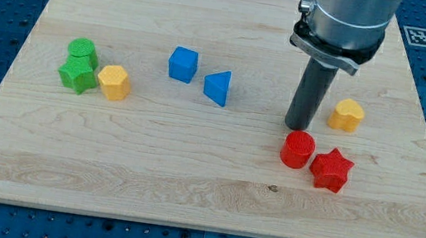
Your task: Push the yellow heart diagonal to the red star
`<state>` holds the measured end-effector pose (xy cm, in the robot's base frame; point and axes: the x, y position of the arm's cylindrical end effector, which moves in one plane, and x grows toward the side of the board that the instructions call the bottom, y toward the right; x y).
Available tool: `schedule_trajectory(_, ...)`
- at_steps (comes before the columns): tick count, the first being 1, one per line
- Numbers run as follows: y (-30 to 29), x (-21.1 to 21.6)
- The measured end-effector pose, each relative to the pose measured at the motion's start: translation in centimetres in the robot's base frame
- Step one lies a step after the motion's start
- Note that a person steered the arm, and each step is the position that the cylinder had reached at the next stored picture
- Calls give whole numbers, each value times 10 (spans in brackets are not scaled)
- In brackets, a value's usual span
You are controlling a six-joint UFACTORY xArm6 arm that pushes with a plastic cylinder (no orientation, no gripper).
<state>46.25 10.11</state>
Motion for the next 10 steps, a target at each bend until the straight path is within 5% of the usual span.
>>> schedule_trajectory(4,26,-88)
schedule_trajectory(6,79,-29)
schedule_trajectory(9,134,-2)
schedule_trajectory(10,114,16)
